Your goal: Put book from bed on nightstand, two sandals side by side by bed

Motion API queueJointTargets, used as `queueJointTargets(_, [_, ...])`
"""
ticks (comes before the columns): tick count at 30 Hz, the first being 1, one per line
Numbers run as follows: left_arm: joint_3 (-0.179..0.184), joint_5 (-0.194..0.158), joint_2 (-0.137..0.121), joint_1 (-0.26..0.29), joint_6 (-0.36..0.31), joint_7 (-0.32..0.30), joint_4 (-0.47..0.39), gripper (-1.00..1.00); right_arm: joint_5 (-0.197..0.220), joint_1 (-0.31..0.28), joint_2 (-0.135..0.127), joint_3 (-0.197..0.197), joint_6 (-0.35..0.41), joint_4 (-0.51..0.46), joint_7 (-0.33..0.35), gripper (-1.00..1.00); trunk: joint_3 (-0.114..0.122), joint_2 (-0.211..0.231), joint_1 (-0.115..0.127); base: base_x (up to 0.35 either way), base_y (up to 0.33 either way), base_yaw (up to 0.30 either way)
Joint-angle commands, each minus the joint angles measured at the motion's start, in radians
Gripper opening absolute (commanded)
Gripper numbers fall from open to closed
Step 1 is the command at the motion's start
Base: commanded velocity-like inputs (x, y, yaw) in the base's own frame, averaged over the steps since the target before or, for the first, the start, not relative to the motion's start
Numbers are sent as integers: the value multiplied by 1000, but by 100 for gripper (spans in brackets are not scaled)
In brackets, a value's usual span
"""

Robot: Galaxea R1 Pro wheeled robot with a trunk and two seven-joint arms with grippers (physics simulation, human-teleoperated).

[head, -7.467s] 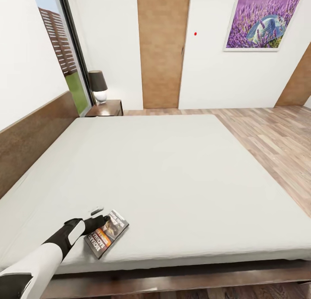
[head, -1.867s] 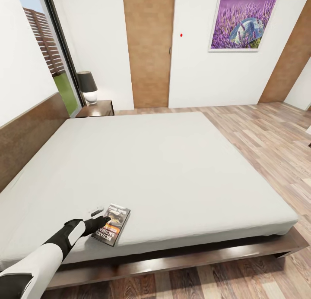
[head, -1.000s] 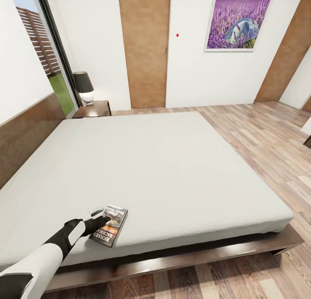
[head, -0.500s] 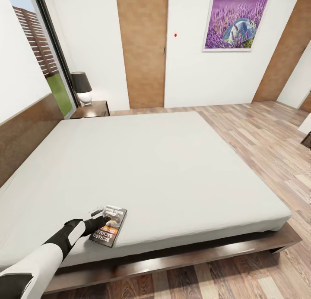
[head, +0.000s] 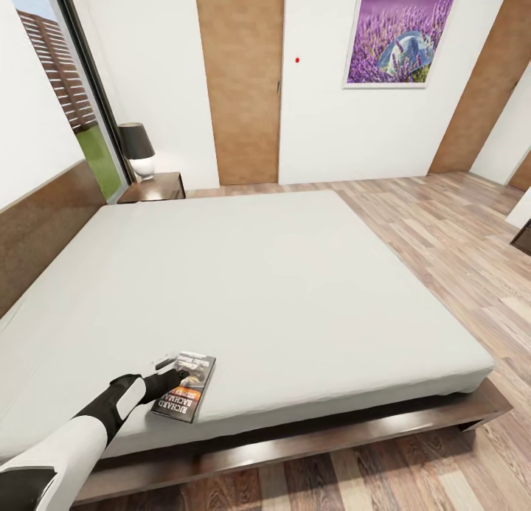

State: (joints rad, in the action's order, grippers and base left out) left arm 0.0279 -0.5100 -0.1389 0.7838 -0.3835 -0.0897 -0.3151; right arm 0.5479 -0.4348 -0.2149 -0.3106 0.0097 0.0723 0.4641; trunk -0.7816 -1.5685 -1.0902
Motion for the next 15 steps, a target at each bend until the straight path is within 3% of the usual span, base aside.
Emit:
queueJointTargets(1, [3, -5, -1, 0, -4, -1, -1, 100, 11, -1, 0, -7, 1, 3, 6, 100, -1, 0, 0, 0, 0, 0])
queueJointTargets(15, [3, -5, -1, 0, -5, -1, -1, 100, 10, -1, 1, -7, 1, 3, 6, 100, -1, 0, 0, 0, 0, -64])
